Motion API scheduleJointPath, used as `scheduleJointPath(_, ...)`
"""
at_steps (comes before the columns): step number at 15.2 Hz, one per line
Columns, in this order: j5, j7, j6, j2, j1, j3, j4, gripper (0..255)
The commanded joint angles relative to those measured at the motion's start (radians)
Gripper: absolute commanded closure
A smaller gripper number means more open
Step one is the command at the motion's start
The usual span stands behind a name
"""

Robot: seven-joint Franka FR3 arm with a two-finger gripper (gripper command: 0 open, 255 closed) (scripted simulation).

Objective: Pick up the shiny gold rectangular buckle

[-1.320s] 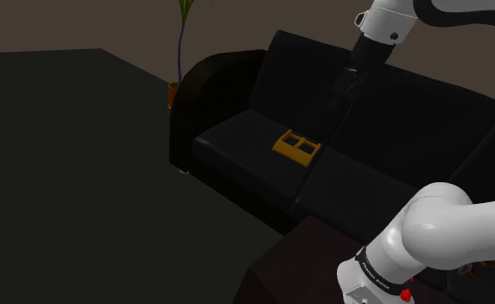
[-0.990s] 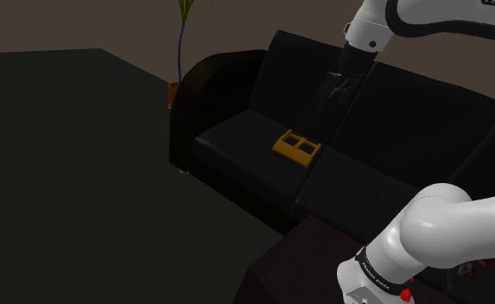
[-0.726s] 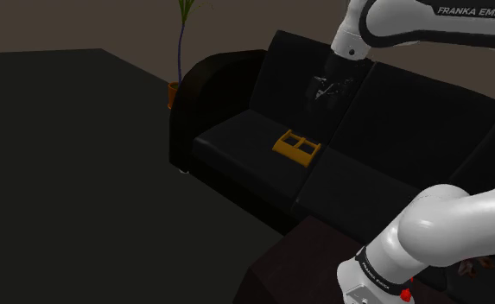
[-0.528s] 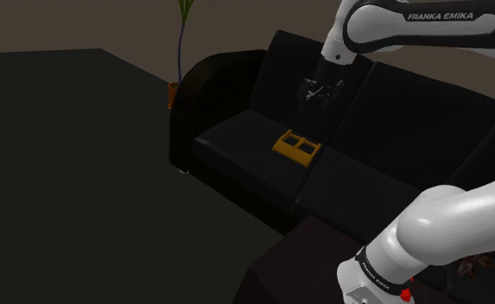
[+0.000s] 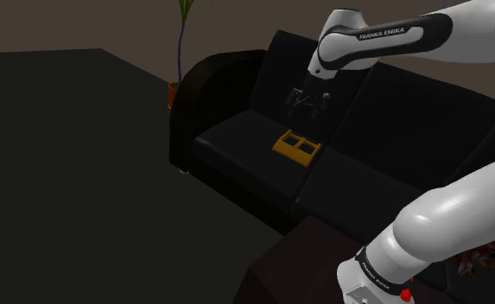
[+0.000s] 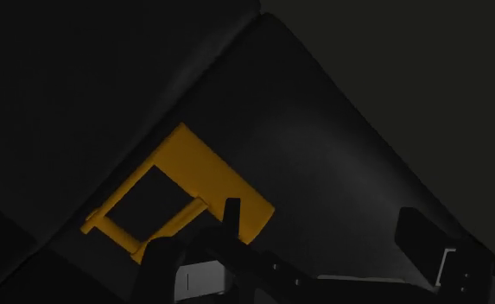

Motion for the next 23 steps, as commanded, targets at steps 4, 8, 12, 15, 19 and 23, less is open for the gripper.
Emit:
scheduleJointPath(4,0.021,0.079,0.091,0.155,-0.044,-0.039,0.056,0)
scheduleJointPath(8,0.050,0.132,0.153,0.276,-0.076,-0.071,0.109,0)
scheduleJointPath(12,0.091,0.178,0.206,0.394,-0.109,-0.103,0.166,0)
scheduleJointPath(15,0.129,0.207,0.240,0.481,-0.136,-0.124,0.211,0)
scheduleJointPath(19,0.186,0.242,0.280,0.595,-0.176,-0.147,0.274,0)
scheduleJointPath(23,0.220,0.256,0.307,0.660,-0.200,-0.155,0.304,0)
